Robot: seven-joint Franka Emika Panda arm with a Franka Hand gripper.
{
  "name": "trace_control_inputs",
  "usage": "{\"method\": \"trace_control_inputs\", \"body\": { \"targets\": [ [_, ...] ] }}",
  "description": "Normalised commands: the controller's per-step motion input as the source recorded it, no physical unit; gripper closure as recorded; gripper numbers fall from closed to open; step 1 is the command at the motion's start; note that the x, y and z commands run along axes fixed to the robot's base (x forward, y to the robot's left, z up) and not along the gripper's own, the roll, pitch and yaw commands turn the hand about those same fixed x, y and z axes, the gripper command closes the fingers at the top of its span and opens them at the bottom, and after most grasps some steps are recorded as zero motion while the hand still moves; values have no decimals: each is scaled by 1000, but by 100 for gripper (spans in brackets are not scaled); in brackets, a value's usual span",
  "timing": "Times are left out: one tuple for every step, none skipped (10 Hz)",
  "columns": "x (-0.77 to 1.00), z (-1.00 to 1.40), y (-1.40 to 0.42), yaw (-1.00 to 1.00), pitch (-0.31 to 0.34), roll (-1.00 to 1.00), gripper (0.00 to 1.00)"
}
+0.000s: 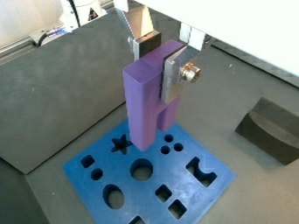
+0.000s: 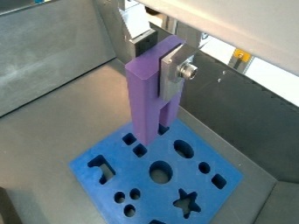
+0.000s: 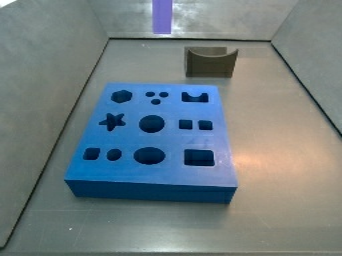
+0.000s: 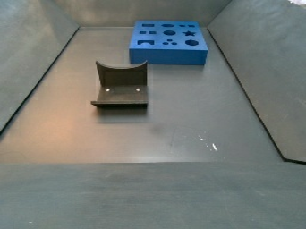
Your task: Insert the double-square object.
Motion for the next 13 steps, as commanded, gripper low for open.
{"method": "trace_control_inputs", "body": {
  "targets": [
    [-83,-11,0,0,0,0,100],
    [140,-209,-120,-809,0,4,100],
    [0,-231,0,-1000,-51,0,100],
    [0,-291,0,-1000,-56,0,100],
    [131,-329,0,-974,-73,0,100],
    [400,-329,0,-754,-44,0,100],
    [491,-297,0,-683,-26,0,100],
    [543,-266,0,-631,-23,-6,100],
    [549,-274,0,-629,-11,0,100],
    [466,-291,0,-706,0,0,100],
    [31,-314,0,-1000,0,0,100],
    [20,-320,0,-1000,0,0,100],
    [54,-389,0,-1000,0,0,100]
  ]
}}
